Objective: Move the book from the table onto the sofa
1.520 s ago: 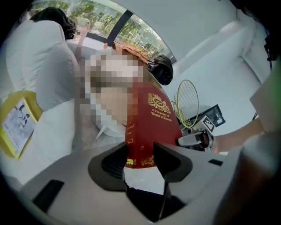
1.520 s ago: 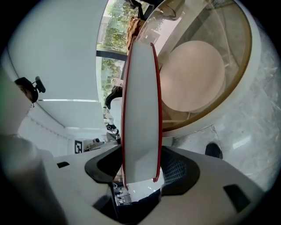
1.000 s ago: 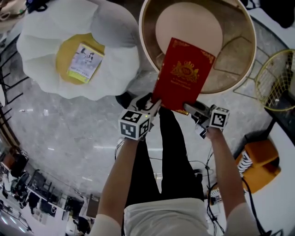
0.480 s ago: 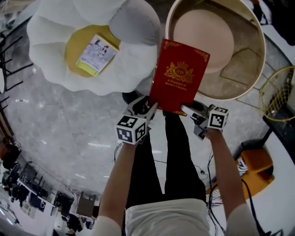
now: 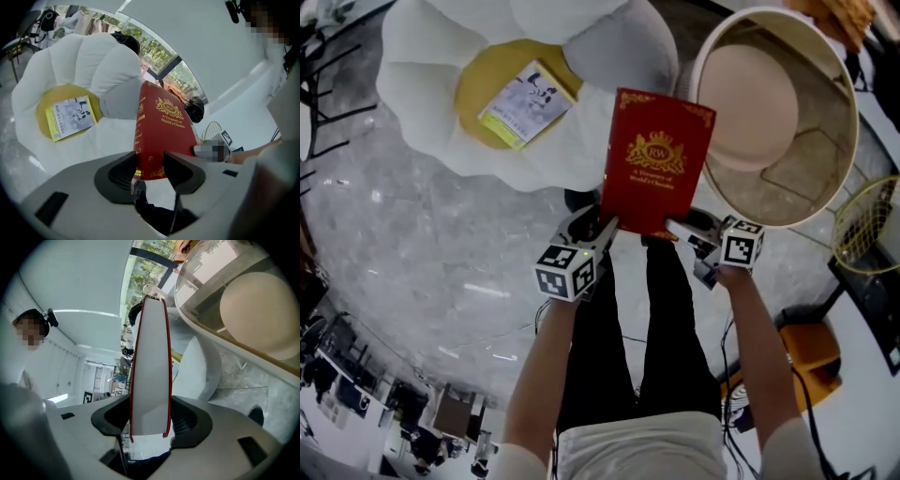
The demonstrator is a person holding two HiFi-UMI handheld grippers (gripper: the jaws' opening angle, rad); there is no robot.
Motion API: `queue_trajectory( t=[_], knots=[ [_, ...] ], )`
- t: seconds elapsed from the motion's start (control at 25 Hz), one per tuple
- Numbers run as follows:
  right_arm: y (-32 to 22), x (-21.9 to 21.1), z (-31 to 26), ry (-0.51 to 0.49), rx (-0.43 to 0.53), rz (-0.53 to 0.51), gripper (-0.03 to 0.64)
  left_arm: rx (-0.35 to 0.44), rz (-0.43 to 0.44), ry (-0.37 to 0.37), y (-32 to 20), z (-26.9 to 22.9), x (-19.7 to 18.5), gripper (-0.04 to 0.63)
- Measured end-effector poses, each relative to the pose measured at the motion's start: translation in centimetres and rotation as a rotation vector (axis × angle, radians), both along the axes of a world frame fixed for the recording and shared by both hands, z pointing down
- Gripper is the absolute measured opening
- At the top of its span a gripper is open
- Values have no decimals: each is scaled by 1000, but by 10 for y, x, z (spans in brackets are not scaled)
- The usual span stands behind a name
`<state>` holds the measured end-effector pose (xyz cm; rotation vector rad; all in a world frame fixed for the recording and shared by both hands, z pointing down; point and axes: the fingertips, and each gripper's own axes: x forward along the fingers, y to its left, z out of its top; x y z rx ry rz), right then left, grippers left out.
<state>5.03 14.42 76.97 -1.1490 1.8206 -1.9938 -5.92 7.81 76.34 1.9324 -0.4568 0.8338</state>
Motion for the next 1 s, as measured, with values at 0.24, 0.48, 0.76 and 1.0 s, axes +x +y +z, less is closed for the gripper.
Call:
queue_trajectory(
  t=[0.24,0.48,0.76,1.0],
  knots=[
    [-40,-36,13,0,10,-79,267,-4,-58,-12,-30,12,-41,184],
    [-67,-53,23,-15,16,-122,267,-21,-120,-19,-44,24,-64,186],
    [-99,-75,48,-21,3,-140,268,-53,-191,-16,-63,53,-90,186],
    [-127,-90,75,-11,-16,-137,267,-109,-256,-12,-80,86,-109,186]
  ],
)
